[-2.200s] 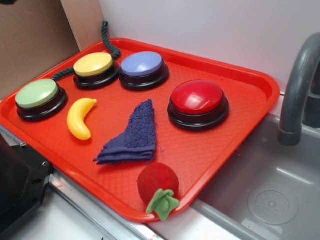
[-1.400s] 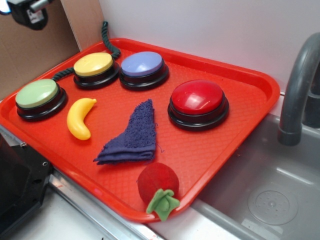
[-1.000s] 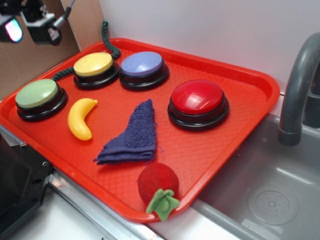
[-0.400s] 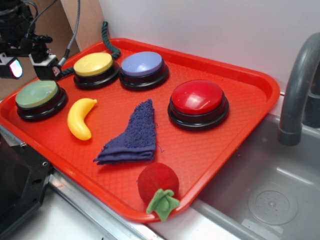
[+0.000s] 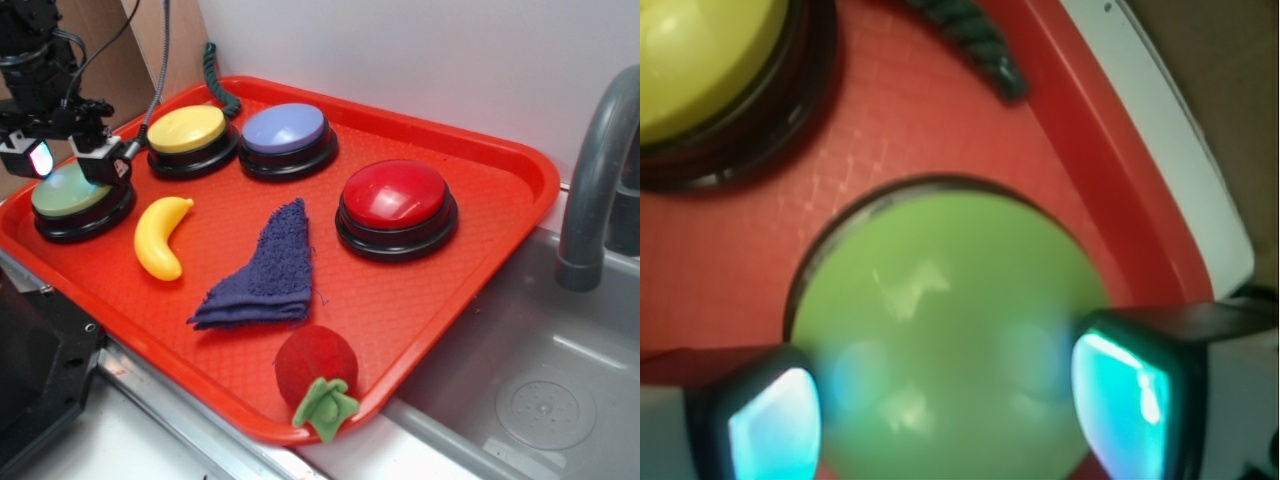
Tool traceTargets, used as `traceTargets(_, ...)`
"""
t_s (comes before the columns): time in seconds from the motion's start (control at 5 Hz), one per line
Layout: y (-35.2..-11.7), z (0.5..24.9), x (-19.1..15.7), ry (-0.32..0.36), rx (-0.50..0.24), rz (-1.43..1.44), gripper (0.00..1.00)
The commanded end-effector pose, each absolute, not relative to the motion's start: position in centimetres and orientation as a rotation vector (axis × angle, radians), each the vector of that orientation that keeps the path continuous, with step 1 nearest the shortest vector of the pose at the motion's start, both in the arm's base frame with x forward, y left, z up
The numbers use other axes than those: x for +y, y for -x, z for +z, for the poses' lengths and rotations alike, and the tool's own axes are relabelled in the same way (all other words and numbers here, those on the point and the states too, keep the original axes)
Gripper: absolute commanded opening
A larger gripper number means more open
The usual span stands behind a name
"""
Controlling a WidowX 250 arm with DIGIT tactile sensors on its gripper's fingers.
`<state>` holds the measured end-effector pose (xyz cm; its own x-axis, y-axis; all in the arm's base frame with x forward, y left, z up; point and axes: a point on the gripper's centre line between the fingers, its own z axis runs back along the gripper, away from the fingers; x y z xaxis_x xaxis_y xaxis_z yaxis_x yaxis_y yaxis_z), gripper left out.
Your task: Push the green button.
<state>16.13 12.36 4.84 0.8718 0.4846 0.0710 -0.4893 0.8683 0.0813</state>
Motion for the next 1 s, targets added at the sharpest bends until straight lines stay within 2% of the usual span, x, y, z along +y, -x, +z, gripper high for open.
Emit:
traceTargets(0.0,-16.3,4.5,11.8,-0.092,-0.016,0.482,1.0)
traceTargets(0.2,-14.1,6.2,12.2,-0.021,-0.056,0.616,1.0)
traceTargets(0.8,-13.8,6.8,12.3,-0.028,-0.057,0.616,1.0)
